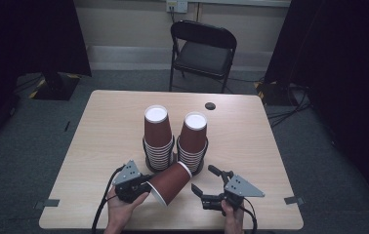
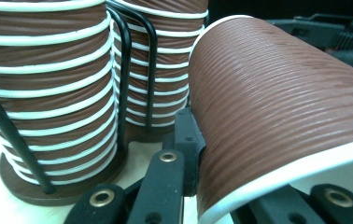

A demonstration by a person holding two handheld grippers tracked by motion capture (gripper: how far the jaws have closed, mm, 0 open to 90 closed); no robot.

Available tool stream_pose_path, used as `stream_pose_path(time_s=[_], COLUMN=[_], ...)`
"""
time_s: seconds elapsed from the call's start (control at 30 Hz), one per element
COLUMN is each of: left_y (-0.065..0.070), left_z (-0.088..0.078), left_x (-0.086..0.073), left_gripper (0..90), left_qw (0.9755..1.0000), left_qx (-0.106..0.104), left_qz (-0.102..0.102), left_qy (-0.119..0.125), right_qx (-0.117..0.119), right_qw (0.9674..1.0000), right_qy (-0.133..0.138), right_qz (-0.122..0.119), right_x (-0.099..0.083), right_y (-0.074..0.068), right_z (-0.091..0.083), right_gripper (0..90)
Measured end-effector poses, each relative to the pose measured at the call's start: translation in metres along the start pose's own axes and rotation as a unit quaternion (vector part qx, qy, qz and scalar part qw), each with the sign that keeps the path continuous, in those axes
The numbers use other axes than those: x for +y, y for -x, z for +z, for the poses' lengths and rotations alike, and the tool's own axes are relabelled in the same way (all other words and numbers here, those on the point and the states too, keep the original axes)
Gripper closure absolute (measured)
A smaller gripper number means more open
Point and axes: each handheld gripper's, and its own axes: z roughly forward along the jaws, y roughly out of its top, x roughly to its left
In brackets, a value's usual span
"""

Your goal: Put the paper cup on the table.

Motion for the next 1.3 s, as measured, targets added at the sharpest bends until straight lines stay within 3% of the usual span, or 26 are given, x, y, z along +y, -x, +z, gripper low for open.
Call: stream_pose_path(time_s=[0.03, 0.17, 0.2, 0.3, 0.4, 0.47, 0.63, 0.67, 0.7, 0.8, 0.87, 1.07, 1.13, 1.17, 1.23, 1.3], left_y=[-0.001, -0.001, -0.001, -0.003, -0.004, -0.005, -0.006, -0.007, -0.007, -0.008, -0.009, -0.007, -0.007, -0.007, -0.007, -0.007], left_z=[0.001, 0.002, 0.002, 0.003, 0.006, 0.008, 0.01, 0.01, 0.01, 0.011, 0.012, 0.017, 0.019, 0.019, 0.021, 0.022], left_x=[0.004, 0.009, 0.01, 0.013, 0.015, 0.017, 0.02, 0.021, 0.021, 0.022, 0.024, 0.026, 0.028, 0.028, 0.029, 0.03], left_gripper=[86.1, 86.0, 86.0, 85.9, 85.9, 85.9, 85.9, 85.9, 85.9, 85.8, 85.8, 85.8, 85.9, 85.9, 85.9, 85.9], left_qw=[0.9999, 0.9993, 0.9993, 0.9988, 0.9978, 0.9969, 0.9946, 0.994, 0.994, 0.9925, 0.9912, 0.9872, 0.9852, 0.9852, 0.9831, 0.9822], left_qx=[-0.004, -0.004, -0.004, -0.01, -0.01, -0.012, -0.011, -0.012, -0.012, -0.014, -0.016, -0.022, -0.026, -0.026, -0.031, -0.032], left_qz=[0.002, 0.002, 0.002, -0.006, -0.005, -0.015, -0.015, -0.019, -0.019, -0.022, -0.021, -0.026, -0.028, -0.028, -0.024, -0.024], left_qy=[-0.016, -0.036, -0.038, -0.047, -0.065, -0.076, -0.102, -0.107, -0.107, -0.119, -0.13, -0.156, -0.167, -0.167, -0.179, -0.184], right_qx=[-0.015, -0.017, -0.023, -0.028, -0.027, -0.019, -0.006, -0.012, -0.012, 0.002, 0.001, -0.006, -0.004, -0.004, -0.001, 0.004], right_qw=[0.9997, 0.9988, 0.9971, 0.9937, 0.9918, 0.9903, 0.9892, 0.9869, 0.9869, 0.9826, 0.9801, 0.9774, 0.9729, 0.9729, 0.9687, 0.9686], right_qy=[-0.008, -0.02, -0.04, -0.067, -0.081, -0.085, -0.095, -0.106, -0.106, -0.123, -0.124, -0.115, -0.119, -0.119, -0.133, -0.136], right_qz=[-0.018, -0.042, -0.06, -0.085, -0.096, -0.109, -0.111, -0.121, -0.121, -0.139, -0.155, -0.178, -0.198, -0.198, -0.209, -0.208], right_x=[-0.002, -0.004, -0.006, -0.01, -0.013, -0.017, -0.017, -0.017, -0.017, -0.019, -0.02, -0.018, -0.018, -0.018, -0.017, -0.017], right_y=[-0.003, -0.005, -0.005, -0.006, -0.006, -0.01, -0.015, -0.017, -0.017, -0.023, -0.027, -0.029, -0.031, -0.031, -0.032, -0.033], right_z=[0.001, 0.003, 0.005, 0.009, 0.011, 0.013, 0.015, 0.017, 0.017, 0.02, 0.023, 0.024, 0.024, 0.024, 0.025, 0.026], right_gripper=[13.6, 13.8, 13.7, 13.7, 13.7, 13.7, 13.3, 12.9, 12.9, 12.5, 12.8, 12.8, 12.6, 12.6, 12.7, 12.6])
